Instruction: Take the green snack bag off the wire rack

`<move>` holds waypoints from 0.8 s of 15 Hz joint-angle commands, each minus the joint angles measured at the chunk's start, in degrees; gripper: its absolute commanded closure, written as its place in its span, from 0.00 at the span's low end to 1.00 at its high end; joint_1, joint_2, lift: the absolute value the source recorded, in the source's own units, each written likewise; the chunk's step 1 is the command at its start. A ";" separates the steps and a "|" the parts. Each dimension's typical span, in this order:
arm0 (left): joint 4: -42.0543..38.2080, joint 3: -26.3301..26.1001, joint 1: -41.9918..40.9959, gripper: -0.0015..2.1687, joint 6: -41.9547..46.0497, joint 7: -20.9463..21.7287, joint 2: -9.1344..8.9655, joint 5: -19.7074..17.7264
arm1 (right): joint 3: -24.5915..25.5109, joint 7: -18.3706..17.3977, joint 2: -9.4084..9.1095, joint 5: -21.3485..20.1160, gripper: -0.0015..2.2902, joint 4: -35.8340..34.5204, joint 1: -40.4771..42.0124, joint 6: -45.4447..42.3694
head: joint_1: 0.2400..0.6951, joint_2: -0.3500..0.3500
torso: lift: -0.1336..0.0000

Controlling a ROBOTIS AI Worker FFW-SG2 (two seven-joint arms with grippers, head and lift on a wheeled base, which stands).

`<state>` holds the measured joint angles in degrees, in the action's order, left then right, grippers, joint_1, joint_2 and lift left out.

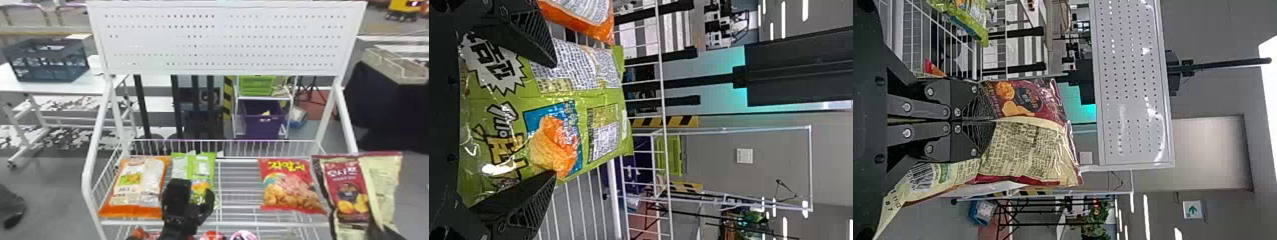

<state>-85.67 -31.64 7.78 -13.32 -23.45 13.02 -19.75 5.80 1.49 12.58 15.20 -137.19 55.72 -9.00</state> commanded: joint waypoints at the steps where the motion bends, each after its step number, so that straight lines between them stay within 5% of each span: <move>1: 0.15 0.00 0.04 0.39 -0.88 -0.28 0.16 -0.99 | 0.00 0.00 0.08 0.00 0.98 -0.09 0.00 0.00 | 0.57 0.50 | 1.00; 2: -0.38 -0.44 -0.04 0.61 -0.88 -1.07 0.25 -0.91 | 0.00 0.00 0.17 0.00 0.98 -0.09 0.00 0.00 | 0.57 0.50 | 1.00; 4: -2.40 -0.62 -0.40 0.76 -3.69 -0.99 0.34 -0.91 | 0.00 0.00 0.17 0.00 0.98 -0.18 0.00 0.00 | 0.57 0.50 | 1.00; 12: -21.03 2.02 -9.71 0.79 -6.16 -3.01 3.33 1.12 | -0.35 0.00 0.34 0.00 0.98 -0.27 -0.09 0.00 | 0.57 0.50 | 1.00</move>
<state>-102.58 -30.31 0.33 -19.19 -26.13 15.36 -19.30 5.61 1.49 12.92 15.20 -137.46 55.66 -9.00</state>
